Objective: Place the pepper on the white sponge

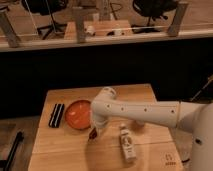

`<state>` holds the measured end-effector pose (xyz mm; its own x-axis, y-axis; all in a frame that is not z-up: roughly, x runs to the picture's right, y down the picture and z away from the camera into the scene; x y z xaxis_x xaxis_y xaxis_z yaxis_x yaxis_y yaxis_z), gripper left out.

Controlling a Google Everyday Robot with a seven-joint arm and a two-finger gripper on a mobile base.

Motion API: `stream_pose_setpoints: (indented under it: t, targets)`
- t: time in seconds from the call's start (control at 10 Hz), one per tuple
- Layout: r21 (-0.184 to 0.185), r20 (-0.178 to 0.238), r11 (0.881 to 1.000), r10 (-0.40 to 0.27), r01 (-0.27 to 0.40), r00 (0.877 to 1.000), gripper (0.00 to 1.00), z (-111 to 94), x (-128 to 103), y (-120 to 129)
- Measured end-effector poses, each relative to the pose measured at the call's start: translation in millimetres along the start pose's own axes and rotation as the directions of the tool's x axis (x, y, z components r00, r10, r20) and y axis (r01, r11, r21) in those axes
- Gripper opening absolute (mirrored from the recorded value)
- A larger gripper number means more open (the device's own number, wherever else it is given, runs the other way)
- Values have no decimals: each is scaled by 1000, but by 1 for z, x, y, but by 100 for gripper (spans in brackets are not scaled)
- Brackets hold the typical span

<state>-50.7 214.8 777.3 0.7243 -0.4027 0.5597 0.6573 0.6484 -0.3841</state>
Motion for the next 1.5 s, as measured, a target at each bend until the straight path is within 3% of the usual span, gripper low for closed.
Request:
stream_pose_setpoints:
  t: [1.0,1.5]
  targets:
    - [0,5,1000,11,-11,1000,2,-15,25,1]
    - [-6,-4,1000,27,-27,1000,2,-23,50,-11]
